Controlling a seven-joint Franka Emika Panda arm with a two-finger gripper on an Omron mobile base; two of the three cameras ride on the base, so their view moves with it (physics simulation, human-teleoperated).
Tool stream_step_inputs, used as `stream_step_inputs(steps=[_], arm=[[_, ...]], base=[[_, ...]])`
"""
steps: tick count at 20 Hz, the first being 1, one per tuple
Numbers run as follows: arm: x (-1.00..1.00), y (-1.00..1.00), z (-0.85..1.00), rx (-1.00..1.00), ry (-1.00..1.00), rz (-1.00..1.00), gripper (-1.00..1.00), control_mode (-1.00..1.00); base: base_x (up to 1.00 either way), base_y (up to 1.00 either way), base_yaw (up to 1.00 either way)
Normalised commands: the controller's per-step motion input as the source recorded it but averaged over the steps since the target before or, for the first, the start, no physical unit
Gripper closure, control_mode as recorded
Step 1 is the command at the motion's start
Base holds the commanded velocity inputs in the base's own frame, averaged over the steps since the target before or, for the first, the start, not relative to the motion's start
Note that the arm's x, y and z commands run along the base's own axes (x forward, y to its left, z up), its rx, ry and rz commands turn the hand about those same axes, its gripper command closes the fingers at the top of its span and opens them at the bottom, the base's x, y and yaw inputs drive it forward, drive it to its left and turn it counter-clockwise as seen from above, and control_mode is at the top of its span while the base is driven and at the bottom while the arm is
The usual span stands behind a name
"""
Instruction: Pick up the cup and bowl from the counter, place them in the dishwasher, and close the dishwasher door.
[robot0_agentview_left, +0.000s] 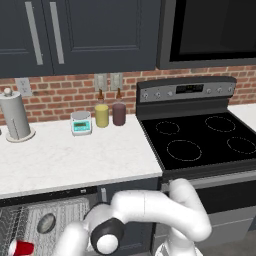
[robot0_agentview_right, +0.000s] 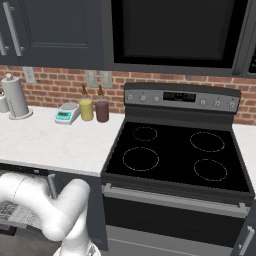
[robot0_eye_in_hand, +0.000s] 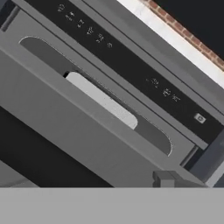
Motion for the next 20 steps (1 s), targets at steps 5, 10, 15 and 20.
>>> stream_step_inputs(steps=[5, 10, 15, 20], arm=[[1.00, -0.72, 0.00, 0.02, 0.01, -0.07, -1.00, -1.00], [1.00, -0.72, 0.00, 0.03, 0.01, -0.08, -1.00, -1.00], [1.00, -0.72, 0.00, 0.02, 0.00, -0.08, -1.00, -1.00], [0.99, -0.76, 0.00, 0.03, 0.00, -0.07, -1.00, -1.00]], base=[[0.00, 0.00, 0.00], [0.00, 0.00, 0.00], [0.00, 0.00, 0.00], [0.00, 0.00, 0.00]])
